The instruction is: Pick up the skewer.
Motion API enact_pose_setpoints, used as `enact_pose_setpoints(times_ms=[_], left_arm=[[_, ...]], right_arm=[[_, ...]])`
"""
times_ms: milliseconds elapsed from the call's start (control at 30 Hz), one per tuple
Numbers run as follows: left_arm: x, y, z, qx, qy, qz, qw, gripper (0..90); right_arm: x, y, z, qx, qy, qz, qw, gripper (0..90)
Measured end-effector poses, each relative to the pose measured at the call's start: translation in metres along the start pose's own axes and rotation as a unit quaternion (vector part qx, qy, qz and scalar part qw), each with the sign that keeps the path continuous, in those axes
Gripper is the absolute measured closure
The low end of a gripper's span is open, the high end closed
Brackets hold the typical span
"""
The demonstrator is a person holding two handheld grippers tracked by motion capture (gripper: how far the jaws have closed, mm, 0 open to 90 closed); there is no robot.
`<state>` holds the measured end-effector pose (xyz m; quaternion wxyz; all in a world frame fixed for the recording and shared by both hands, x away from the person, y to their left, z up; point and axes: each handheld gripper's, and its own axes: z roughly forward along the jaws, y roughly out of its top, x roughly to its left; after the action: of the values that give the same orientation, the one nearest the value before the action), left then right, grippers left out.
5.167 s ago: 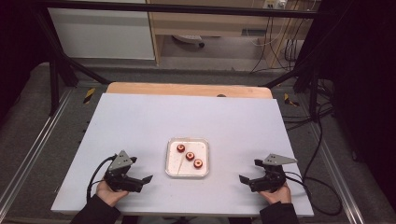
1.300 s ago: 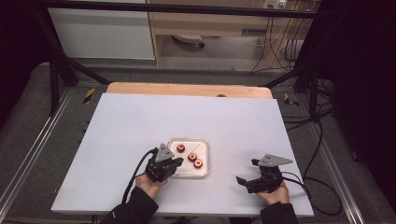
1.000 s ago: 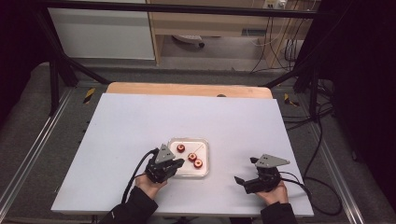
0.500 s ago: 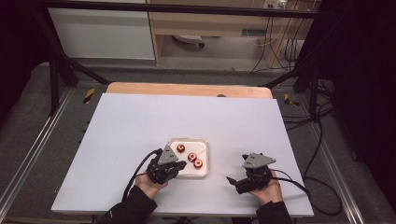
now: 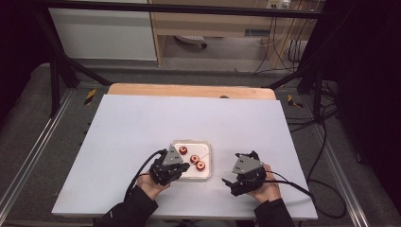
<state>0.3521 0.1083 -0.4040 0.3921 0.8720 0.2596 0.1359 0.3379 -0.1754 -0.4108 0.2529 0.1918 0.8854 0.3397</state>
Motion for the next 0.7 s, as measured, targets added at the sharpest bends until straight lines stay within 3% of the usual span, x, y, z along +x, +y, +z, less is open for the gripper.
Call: enact_pose_setpoints(times_ms=[267,700], left_arm=[[-0.007,0.01,0.005,0.012,-0.015,0.02,0.9996,88.4],[-0.016,0.023,0.015,0.03,-0.038,0.046,0.9977,88.4]], right_arm=[[0.007,0.01,0.004,0.015,-0.008,-0.05,0.9986,15.1],[0.016,0.016,0.006,0.023,-0.015,-0.129,0.9913,31.4]])
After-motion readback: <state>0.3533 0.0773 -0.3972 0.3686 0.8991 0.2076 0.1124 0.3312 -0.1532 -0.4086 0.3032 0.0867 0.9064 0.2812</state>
